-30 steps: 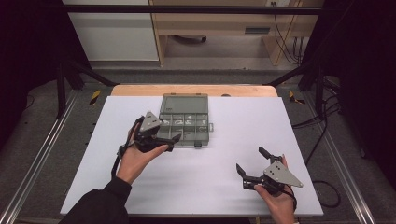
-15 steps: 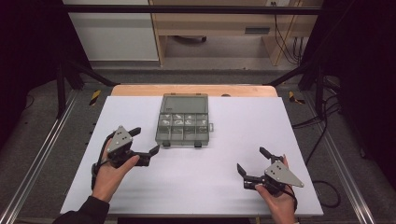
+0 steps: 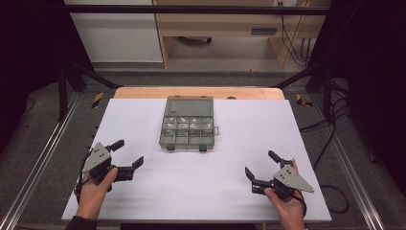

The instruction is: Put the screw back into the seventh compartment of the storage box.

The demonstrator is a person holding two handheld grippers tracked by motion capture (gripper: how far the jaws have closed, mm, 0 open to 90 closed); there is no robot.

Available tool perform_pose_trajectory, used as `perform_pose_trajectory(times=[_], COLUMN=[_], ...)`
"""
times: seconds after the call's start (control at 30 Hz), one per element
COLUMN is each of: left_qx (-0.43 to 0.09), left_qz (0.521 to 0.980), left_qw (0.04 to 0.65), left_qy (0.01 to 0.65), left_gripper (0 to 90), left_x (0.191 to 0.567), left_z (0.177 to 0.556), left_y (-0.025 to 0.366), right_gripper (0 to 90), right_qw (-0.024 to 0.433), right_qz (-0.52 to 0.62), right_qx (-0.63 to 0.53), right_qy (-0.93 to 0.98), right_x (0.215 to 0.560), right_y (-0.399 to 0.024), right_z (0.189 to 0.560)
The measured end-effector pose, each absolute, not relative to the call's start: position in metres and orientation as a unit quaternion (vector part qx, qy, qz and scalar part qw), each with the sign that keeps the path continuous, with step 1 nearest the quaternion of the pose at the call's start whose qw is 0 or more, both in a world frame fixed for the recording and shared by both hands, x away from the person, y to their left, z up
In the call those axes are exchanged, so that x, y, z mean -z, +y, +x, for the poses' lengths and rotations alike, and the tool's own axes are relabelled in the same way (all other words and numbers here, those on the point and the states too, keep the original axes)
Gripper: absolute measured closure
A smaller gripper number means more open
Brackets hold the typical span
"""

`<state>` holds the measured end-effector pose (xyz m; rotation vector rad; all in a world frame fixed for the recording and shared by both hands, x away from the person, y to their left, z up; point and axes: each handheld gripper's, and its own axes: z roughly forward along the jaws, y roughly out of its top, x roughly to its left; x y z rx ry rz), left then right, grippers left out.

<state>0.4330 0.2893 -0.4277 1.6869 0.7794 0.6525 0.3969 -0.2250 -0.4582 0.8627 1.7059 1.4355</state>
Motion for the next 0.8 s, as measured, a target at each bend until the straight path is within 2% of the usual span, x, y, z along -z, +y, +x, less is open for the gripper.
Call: perform_pose_trajectory(times=[0.43,0.63,0.8], left_qx=[-0.273,-0.297,-0.309], left_qz=[0.696,0.665,0.662], left_qw=[0.590,0.606,0.606], left_qy=[0.305,0.319,0.313], left_gripper=[2.7,2.8,2.7], left_x=[0.453,0.462,0.459], left_z=[0.423,0.420,0.418], left_y=[0.299,0.306,0.311], right_gripper=[4.0,3.5,3.4], right_qw=[0.373,0.373,0.372], right_qz=[0.350,0.353,0.354], right_qx=[-0.557,-0.551,-0.550], right_qy=[0.654,0.658,0.659], right_x=[0.458,0.460,0.461], right_y=[-0.238,-0.237,-0.235], right_z=[0.397,0.399,0.400])
